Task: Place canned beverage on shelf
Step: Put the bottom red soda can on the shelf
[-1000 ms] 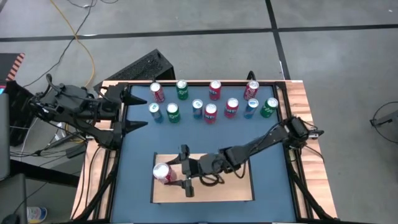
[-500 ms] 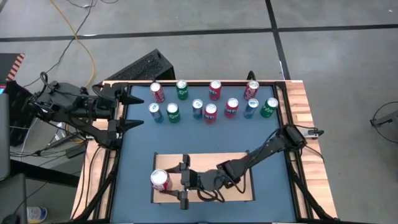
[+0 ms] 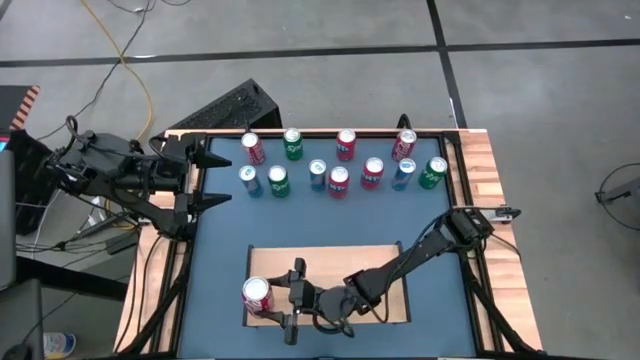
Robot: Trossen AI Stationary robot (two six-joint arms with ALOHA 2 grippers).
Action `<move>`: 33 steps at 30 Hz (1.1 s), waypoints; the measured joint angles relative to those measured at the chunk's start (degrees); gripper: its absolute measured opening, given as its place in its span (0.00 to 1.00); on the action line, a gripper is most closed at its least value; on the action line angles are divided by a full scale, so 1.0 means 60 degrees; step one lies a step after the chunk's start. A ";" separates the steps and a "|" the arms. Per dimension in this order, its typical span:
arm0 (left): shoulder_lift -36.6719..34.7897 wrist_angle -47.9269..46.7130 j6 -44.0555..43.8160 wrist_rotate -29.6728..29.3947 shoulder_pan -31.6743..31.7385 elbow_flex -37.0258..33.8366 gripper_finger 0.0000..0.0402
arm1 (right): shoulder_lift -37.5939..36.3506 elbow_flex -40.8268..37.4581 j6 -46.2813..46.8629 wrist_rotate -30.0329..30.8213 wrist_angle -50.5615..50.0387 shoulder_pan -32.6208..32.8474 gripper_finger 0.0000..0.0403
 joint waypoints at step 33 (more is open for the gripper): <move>-0.0006 -0.0017 0.0252 0.0077 0.0000 0.0000 0.97 | -0.0032 0.0590 -0.1418 -0.1556 -0.1541 0.0027 0.71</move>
